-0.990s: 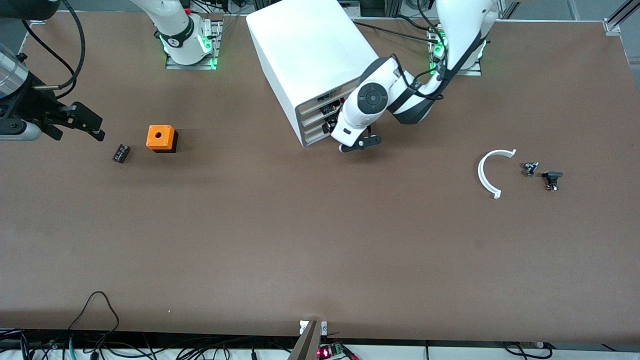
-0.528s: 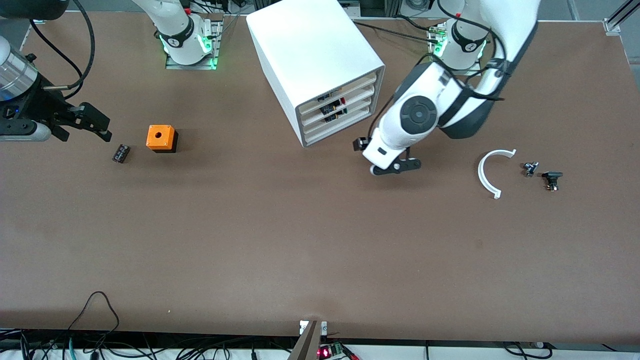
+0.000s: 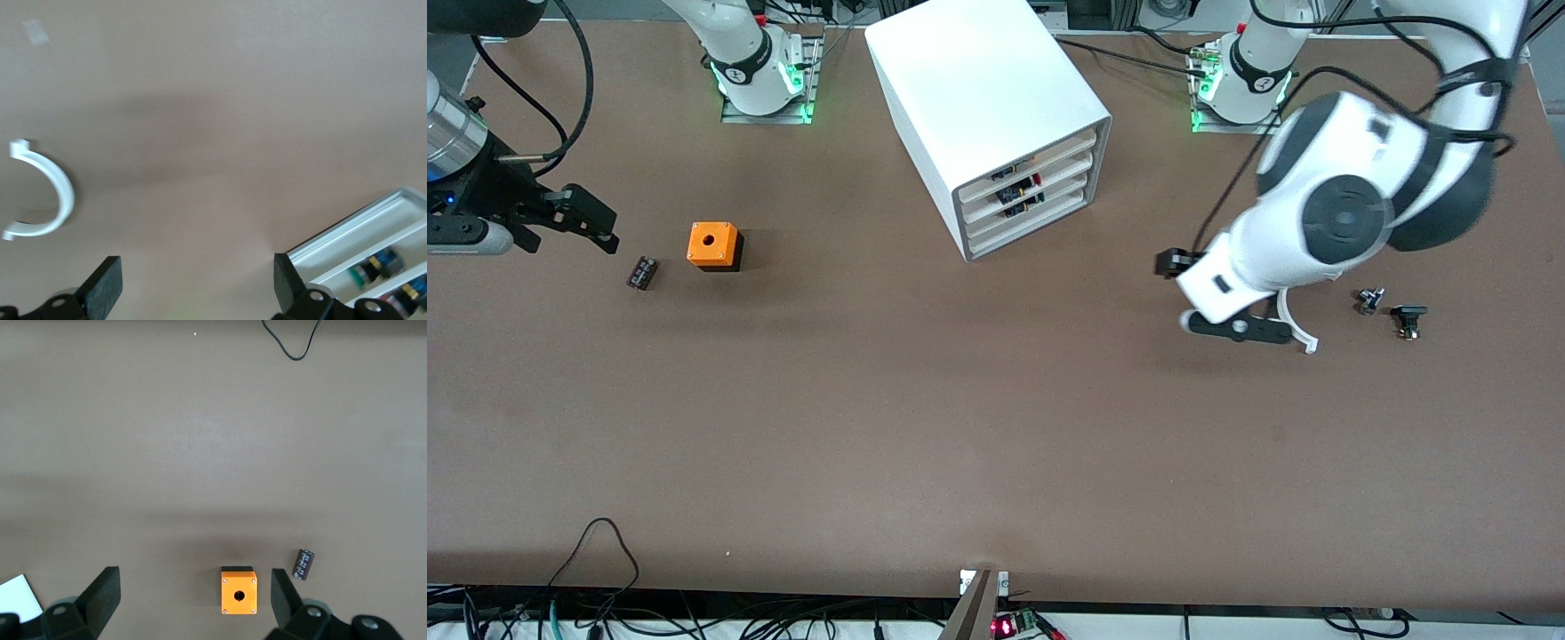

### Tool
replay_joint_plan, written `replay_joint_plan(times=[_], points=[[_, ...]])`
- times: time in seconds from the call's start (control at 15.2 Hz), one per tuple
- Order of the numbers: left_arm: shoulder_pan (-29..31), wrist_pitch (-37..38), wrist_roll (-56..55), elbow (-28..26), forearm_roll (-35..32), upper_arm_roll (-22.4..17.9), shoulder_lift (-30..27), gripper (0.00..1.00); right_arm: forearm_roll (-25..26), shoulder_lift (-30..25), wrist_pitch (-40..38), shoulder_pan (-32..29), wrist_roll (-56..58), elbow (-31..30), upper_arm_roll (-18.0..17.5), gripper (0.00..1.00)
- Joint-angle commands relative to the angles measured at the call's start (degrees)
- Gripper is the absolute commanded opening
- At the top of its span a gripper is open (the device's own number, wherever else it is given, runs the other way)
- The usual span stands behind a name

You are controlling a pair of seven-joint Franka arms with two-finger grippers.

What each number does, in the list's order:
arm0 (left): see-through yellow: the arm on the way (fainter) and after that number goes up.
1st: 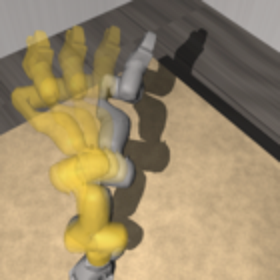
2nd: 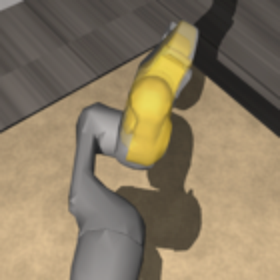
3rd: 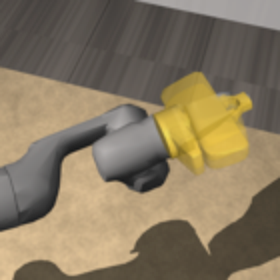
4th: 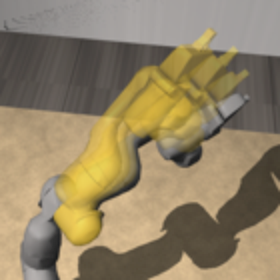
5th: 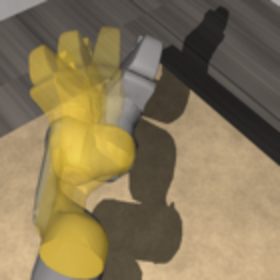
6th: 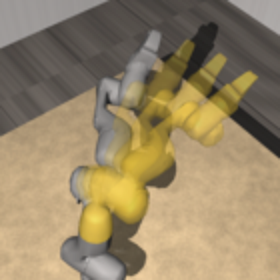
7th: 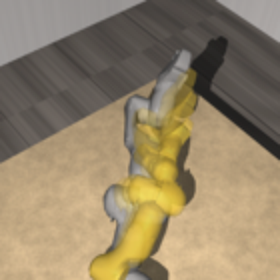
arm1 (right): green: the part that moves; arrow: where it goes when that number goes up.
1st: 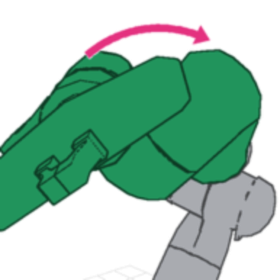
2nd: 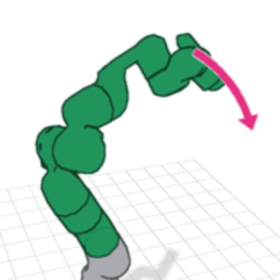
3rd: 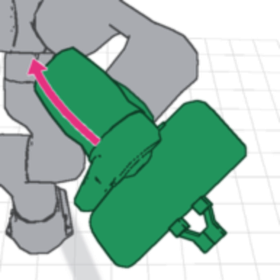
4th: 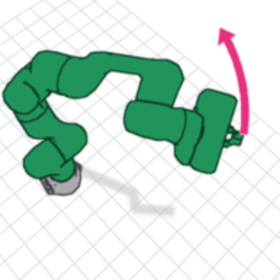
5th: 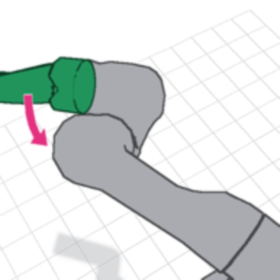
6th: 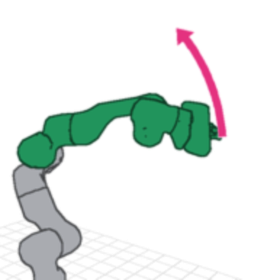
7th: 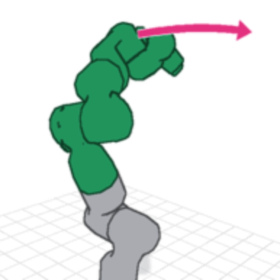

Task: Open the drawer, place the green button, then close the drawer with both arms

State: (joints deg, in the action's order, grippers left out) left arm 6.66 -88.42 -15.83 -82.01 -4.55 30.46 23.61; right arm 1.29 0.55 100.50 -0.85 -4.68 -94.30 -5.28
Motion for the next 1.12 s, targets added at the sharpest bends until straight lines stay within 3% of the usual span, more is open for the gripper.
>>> replay_joint_plan(times=[0.0, 0.26, 0.53, 0.66, 1.06], points=[[3.4, 4.0, 10.3, 3.5, -0.3, -0.2, -0.5, 1.00, 0.2, 0.4, -1.5, -1.3, 0.0, 1.8, -1.2, 1.00], [-3.0, 2.7, 20.2, -1.0, 1.7, -15.6, -10.7, 1.00, 0.5, 0.5, -1.4, -1.1, 0.3, 2.0, -1.3, 1.00], [-7.0, -4.3, 19.2, -11.4, 3.5, -24.9, -20.3, 1.00, 0.2, 0.6, -1.4, -1.1, -0.8, 2.4, -1.3, 1.00], [-9.5, -5.8, 18.3, -12.1, 3.4, -29.0, -21.4, 1.00, 0.6, 0.8, -0.9, -0.8, -0.2, 2.7, -1.4, 1.00], [-8.9, -4.8, 18.5, -13.5, 3.8, -29.0, -22.5, 1.00, 1.0, 2.5, -1.5, -0.5, -0.2, 5.5, -1.4, 1.00]])
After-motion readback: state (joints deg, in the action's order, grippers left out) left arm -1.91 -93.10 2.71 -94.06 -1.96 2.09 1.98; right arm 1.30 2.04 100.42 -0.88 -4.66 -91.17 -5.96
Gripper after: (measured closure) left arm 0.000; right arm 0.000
